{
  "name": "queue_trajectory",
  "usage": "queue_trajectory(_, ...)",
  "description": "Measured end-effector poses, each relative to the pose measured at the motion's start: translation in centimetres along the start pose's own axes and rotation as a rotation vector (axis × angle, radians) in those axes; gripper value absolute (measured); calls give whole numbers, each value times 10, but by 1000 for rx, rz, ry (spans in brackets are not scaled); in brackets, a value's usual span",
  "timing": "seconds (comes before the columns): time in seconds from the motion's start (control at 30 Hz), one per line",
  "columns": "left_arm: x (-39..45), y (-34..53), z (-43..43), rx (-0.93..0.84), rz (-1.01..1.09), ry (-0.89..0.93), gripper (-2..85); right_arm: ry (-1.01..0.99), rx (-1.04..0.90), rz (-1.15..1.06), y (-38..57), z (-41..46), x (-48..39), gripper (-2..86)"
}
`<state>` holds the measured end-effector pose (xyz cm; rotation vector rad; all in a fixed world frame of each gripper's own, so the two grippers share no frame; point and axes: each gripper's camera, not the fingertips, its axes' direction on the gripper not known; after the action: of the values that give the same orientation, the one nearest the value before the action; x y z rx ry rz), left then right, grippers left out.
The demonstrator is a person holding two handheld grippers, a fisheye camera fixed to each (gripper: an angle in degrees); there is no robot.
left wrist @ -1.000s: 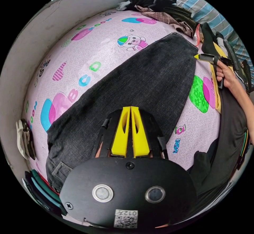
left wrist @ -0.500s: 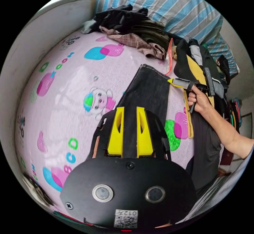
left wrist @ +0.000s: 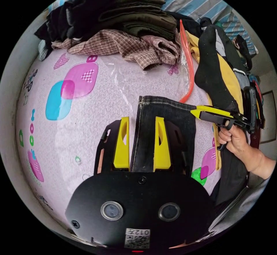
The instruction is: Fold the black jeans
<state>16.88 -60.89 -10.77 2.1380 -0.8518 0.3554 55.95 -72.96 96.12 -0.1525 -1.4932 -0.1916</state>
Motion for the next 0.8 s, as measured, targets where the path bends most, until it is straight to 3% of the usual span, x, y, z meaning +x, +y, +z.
queue_trajectory(0.2, -13, -20, 24, -24, 70, 0, 97, 5, -1, 5, -5, -7, -1, 63)
queue_trajectory(0.53, -39, -28, 47, -1, 17, 58, 20, 9, -8, -17, -8, -15, -6, 46)
queue_trajectory(0.8, -52, -37, 31, 27, 42, 53, 2, -131, 33, 13, -9, -36, -1, 11)
